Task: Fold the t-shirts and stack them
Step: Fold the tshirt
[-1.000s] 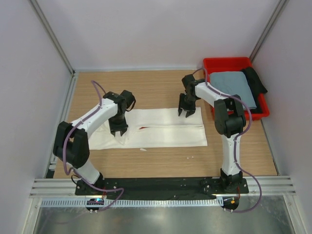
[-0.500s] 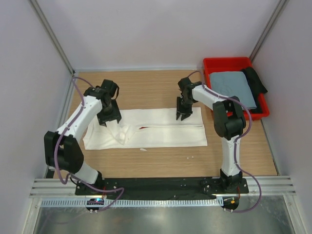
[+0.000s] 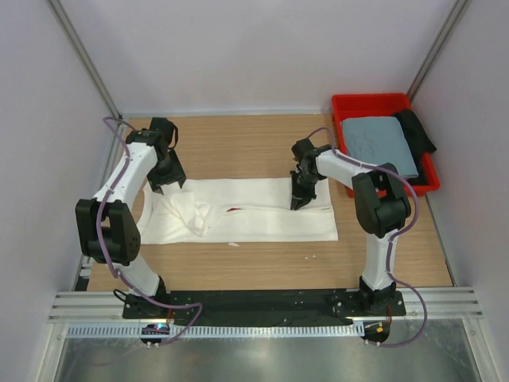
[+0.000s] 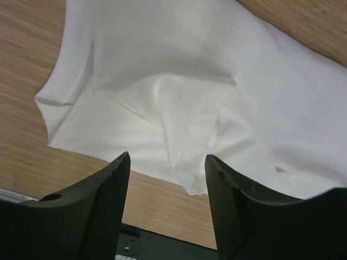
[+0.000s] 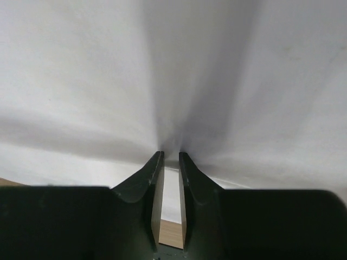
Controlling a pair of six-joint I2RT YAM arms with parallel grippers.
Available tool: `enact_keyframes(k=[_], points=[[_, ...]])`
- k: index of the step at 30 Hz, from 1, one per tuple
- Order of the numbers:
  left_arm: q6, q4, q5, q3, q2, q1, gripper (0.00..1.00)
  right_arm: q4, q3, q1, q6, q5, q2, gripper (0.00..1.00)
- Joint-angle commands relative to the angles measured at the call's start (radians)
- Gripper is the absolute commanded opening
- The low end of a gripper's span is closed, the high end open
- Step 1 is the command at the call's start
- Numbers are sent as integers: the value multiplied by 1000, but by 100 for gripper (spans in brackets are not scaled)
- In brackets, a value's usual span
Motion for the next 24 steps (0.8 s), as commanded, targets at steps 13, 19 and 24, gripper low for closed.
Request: enact_keyframes(k=[13, 19, 24], points=[[106, 54, -10, 77, 209, 3, 64, 188, 273, 157, 30, -234, 35, 61], [163, 151, 48, 63, 180, -4, 67, 211, 275, 249, 52, -248, 63, 61], [148, 140, 18, 100, 213, -47, 64, 188, 233, 254, 38, -196, 40, 61]])
